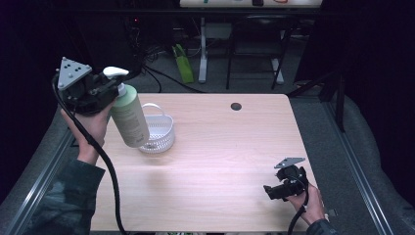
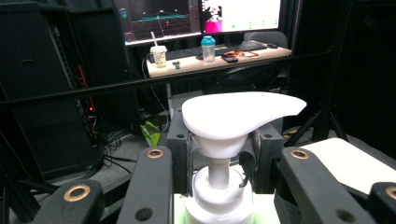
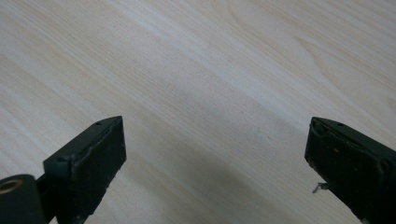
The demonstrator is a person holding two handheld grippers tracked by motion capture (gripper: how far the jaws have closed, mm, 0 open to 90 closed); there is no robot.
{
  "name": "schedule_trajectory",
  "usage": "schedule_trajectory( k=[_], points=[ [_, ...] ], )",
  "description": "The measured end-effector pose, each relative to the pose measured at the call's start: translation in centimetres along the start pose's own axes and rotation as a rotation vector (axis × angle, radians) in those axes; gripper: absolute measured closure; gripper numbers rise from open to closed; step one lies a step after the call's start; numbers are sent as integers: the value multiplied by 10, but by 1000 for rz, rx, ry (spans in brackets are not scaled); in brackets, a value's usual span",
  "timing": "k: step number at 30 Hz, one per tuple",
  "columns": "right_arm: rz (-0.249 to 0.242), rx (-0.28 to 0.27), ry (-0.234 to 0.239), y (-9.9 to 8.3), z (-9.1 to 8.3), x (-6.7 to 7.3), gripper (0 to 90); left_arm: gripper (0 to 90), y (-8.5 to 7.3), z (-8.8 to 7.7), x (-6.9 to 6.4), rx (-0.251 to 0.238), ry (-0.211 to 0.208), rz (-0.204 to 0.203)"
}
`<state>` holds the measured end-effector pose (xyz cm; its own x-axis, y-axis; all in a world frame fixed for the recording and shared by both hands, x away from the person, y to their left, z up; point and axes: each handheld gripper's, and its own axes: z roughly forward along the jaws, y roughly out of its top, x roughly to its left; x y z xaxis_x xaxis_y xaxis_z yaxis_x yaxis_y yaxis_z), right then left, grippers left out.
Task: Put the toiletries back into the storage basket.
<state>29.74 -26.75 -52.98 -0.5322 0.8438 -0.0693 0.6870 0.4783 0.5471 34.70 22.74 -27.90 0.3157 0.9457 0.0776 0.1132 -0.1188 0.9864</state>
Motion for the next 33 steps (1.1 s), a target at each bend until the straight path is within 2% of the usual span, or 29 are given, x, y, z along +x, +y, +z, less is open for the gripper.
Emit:
schedule_trajectory(
  k=[19, 33],
  points=[
    [-5, 1, 0, 0, 0, 0, 47, 675, 7, 18, 1, 3, 11, 10],
    [-4, 2, 0, 0, 0, 0, 47, 675, 6, 35, 4, 25, 24, 12]
  ],
)
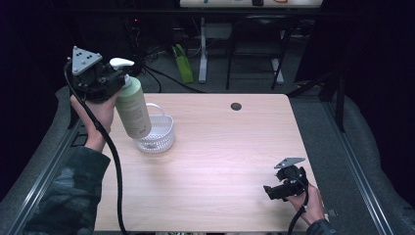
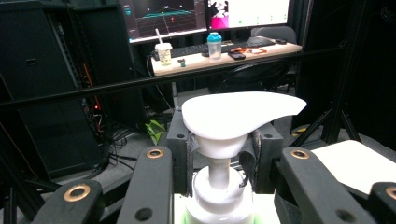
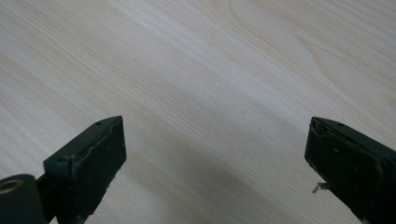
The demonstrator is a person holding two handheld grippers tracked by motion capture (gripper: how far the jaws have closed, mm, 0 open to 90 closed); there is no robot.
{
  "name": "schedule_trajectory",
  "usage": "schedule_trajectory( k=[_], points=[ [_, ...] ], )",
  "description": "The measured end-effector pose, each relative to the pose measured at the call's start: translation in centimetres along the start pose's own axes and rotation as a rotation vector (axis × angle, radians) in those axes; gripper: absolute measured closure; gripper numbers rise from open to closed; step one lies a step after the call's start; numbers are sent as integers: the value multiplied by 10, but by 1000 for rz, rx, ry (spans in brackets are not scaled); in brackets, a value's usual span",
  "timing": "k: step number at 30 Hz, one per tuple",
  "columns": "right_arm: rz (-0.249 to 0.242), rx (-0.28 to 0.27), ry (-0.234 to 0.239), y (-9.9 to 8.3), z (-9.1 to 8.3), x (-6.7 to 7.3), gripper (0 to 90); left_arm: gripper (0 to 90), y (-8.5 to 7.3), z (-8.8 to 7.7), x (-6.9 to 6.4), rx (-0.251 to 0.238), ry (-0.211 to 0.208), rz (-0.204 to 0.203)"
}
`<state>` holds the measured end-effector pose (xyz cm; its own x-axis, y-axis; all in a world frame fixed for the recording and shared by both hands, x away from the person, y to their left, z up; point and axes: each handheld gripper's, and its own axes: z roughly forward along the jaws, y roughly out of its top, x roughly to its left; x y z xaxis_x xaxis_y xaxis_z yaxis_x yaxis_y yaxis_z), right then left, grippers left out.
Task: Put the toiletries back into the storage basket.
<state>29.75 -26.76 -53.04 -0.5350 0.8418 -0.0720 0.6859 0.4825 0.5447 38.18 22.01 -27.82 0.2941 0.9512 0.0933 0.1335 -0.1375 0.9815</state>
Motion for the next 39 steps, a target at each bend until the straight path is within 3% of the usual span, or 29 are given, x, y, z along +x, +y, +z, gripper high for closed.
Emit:
schedule_trajectory(
  k=[39],
  points=[
    [6, -4, 2, -3, -3, -1, 48, 675, -8, 51, -2, 27, 11, -1]
  ],
)
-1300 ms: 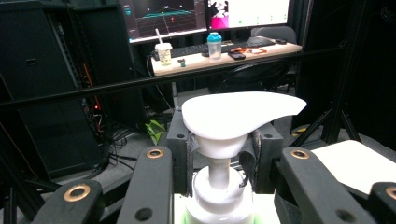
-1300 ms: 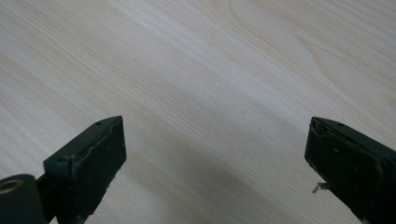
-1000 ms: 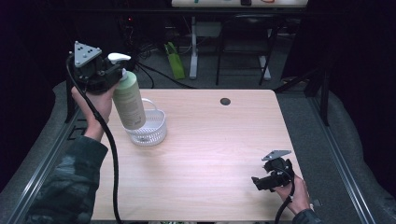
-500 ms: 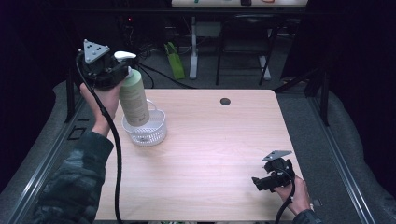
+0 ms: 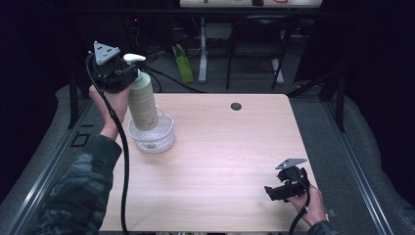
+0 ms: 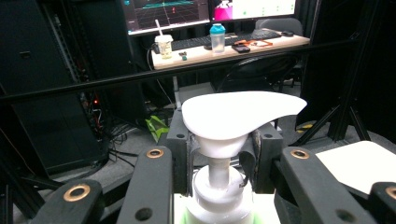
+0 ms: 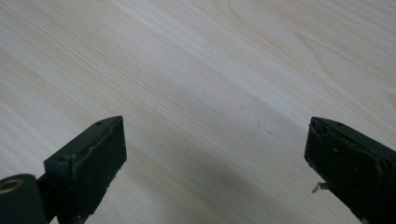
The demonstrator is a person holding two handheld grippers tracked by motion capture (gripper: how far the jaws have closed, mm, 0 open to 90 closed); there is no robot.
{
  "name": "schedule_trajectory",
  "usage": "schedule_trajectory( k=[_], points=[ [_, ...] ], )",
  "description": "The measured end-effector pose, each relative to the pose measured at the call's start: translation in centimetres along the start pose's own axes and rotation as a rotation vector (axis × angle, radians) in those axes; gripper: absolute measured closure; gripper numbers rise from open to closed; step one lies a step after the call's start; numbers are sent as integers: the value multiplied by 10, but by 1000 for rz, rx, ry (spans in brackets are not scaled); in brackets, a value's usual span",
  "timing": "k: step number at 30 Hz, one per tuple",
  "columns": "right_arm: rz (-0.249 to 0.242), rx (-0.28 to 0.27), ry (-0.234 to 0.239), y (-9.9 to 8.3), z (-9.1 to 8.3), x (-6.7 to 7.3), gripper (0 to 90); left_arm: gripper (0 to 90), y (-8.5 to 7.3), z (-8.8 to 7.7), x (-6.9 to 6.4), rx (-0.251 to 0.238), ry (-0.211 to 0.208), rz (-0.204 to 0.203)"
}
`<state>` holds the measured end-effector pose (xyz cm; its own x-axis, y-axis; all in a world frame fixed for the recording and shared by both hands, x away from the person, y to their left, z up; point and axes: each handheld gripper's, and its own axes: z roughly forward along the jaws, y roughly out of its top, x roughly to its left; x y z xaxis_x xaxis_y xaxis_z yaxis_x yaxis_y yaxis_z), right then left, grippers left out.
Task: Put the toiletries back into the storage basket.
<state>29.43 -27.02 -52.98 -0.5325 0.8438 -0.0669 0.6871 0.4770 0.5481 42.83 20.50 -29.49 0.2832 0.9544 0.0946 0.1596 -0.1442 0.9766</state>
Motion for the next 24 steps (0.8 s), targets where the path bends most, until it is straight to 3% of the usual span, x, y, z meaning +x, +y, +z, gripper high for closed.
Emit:
schedule_trajectory(
  k=[16, 24],
  points=[
    [3, -9, 5, 1, -1, 2, 50, 675, -14, 14, 7, 23, 3, -53],
    [-5, -19, 2, 1, -3, 2, 50, 675, -16, 19, 8, 39, 7, -50]
  ],
)
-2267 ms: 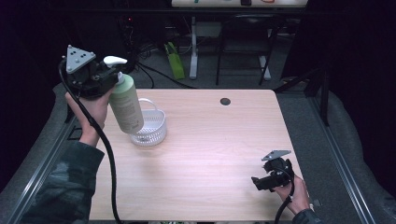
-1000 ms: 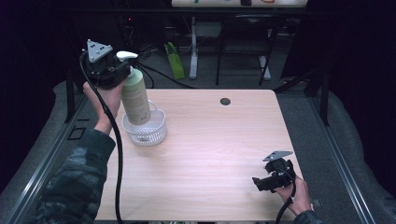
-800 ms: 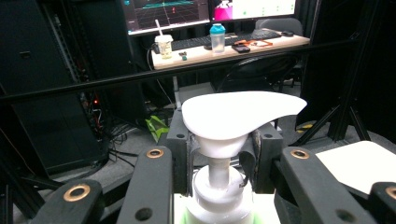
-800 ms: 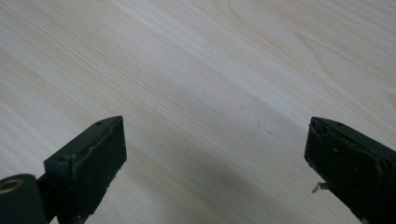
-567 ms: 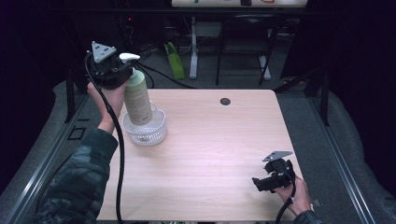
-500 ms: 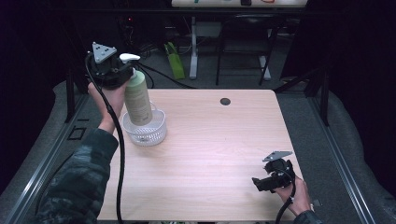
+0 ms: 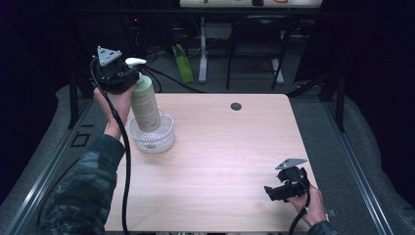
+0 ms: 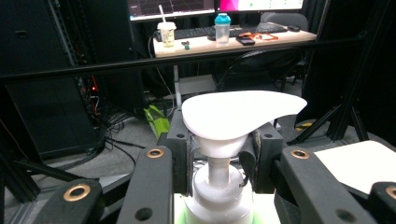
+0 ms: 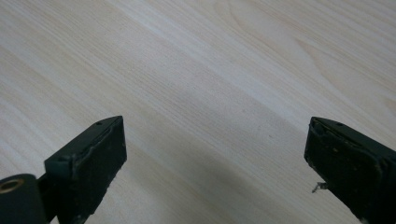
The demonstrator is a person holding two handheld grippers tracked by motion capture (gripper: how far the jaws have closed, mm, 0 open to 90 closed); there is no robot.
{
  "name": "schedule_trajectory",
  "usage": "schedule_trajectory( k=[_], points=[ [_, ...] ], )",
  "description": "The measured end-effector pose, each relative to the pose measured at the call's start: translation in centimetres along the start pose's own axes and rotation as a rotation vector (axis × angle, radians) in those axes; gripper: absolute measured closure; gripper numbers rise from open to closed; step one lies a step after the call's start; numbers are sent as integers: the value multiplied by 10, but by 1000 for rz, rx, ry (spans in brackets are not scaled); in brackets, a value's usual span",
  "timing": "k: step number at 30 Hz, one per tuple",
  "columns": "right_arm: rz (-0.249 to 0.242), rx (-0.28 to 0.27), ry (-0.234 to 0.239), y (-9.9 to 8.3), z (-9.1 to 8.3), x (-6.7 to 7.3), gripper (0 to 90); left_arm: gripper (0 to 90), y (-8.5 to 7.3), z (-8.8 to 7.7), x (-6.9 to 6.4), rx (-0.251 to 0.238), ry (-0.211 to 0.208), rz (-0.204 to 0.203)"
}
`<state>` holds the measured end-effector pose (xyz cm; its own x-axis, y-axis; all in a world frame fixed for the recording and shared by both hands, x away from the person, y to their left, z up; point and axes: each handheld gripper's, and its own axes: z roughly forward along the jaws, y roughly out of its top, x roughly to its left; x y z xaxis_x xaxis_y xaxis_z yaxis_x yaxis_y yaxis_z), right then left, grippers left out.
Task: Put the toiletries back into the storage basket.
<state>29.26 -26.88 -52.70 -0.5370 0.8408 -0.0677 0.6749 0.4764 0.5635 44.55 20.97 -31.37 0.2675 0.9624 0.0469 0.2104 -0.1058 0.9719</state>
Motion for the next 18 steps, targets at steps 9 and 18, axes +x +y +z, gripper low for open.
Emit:
schedule_trajectory(
  k=[9, 18],
  points=[
    [0, 0, -1, 0, 0, 0, 50, 675, -17, 7, 3, 25, 1, -9],
    [0, 0, -1, 0, 0, 0, 49, 675, -38, 12, 7, 50, -8, -31]
  ],
)
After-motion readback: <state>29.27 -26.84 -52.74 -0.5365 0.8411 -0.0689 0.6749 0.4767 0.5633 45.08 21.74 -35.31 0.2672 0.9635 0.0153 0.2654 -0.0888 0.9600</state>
